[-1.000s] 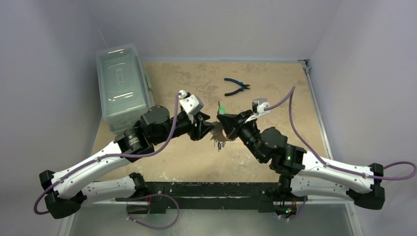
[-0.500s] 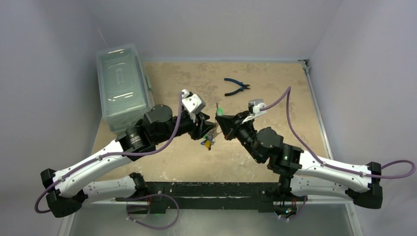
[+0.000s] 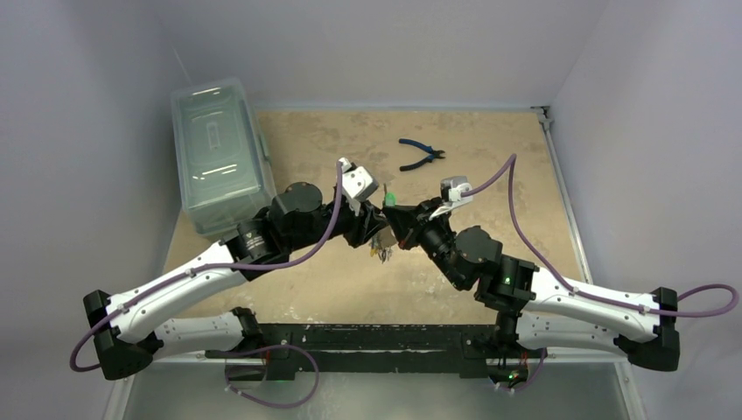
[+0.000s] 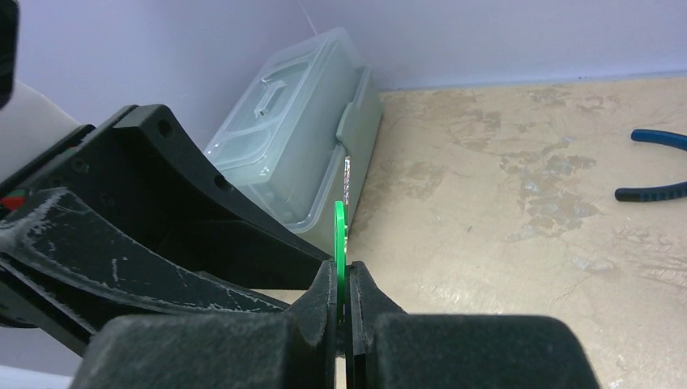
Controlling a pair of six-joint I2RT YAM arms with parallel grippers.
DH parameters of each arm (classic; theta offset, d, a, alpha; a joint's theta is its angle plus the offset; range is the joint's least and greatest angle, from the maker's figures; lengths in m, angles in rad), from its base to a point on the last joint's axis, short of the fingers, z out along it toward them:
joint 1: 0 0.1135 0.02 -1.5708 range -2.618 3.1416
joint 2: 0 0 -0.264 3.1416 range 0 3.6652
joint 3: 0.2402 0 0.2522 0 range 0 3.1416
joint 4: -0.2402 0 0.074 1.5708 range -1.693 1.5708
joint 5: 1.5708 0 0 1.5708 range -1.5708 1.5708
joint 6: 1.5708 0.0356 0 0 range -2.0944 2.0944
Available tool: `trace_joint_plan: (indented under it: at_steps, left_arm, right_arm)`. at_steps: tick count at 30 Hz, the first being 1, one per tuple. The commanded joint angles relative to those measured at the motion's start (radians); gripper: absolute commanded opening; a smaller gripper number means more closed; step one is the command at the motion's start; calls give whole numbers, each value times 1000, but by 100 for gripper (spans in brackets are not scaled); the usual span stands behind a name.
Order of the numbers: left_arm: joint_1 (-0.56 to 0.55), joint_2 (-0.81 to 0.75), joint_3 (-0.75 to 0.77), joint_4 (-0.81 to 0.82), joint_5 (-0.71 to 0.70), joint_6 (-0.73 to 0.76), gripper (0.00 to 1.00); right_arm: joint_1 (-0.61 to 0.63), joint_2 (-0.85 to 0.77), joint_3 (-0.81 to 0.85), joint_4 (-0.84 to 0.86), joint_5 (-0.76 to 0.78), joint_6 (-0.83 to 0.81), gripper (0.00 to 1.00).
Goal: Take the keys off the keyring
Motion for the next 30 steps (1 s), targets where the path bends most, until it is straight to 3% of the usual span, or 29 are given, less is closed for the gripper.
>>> trace_joint_plan:
  at_steps: [1,4,8,17,30]
  left_arm:
    - [3,2,29,21,-11,12,30]
    - [4,-2,30,18,-20,15,20]
    - [4,-20,24,10,-22,13,0]
    - [3,-124,-34,63,-8,17,0]
    - [4,-133,-40,69,8,17,0]
  right_arm:
    - [1,-4,16,69,-16,21,0]
    - [1,-5,17,64,-14,21,0]
    - [1,-8,17,57,6,24,0]
    - [1,-15,1,27,65,57,0]
    - [1,-16,6,19,60,61,0]
